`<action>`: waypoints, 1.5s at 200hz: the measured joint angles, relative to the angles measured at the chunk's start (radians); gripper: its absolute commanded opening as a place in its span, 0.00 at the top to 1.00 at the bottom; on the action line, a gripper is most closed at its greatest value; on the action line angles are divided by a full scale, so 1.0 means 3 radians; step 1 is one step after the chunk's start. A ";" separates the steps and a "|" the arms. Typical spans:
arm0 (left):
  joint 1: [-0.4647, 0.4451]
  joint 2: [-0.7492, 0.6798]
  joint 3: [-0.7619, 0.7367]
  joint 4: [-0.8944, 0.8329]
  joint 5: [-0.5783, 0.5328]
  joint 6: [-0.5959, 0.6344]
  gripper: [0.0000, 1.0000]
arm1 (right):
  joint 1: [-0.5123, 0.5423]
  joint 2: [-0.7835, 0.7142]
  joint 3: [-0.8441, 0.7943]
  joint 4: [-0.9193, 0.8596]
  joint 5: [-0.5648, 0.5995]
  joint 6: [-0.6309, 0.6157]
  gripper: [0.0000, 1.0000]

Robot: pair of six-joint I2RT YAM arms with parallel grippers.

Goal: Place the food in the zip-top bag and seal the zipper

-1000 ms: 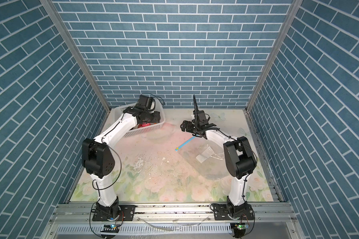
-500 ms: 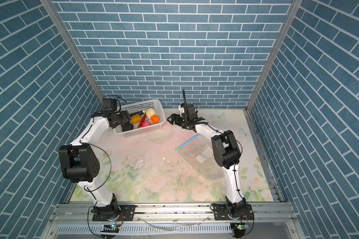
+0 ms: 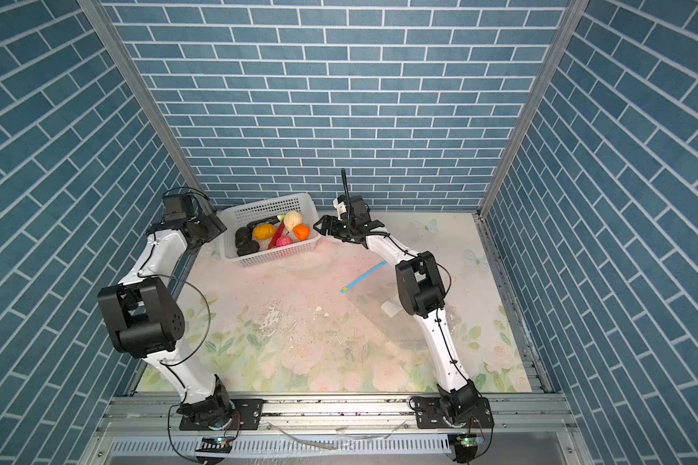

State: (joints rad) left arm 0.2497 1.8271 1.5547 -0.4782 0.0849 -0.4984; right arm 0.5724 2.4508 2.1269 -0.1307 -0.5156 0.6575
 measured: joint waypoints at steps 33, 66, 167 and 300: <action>0.0001 0.0206 0.0001 0.0178 0.0240 -0.0008 0.09 | 0.0009 0.0221 0.0310 -0.0028 -0.0132 0.0000 0.30; 0.0001 0.0402 0.0032 0.0245 0.0520 -0.0008 0.12 | 0.0019 0.0352 0.0450 -0.0022 -0.0308 -0.0005 0.36; -0.0253 0.0702 0.0512 0.0300 0.0855 0.0097 0.18 | -0.0083 -0.0005 -0.0331 0.0301 -0.0347 -0.0154 0.48; -0.0839 0.1204 0.1050 0.0215 0.0741 0.0148 0.18 | -0.0296 -0.0908 -0.1369 0.0069 0.0289 -0.0478 0.50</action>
State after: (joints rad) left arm -0.0021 2.1883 1.8698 -0.4137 0.3073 -0.4541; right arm 0.4835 2.1784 1.7161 -0.1101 -0.4290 0.5140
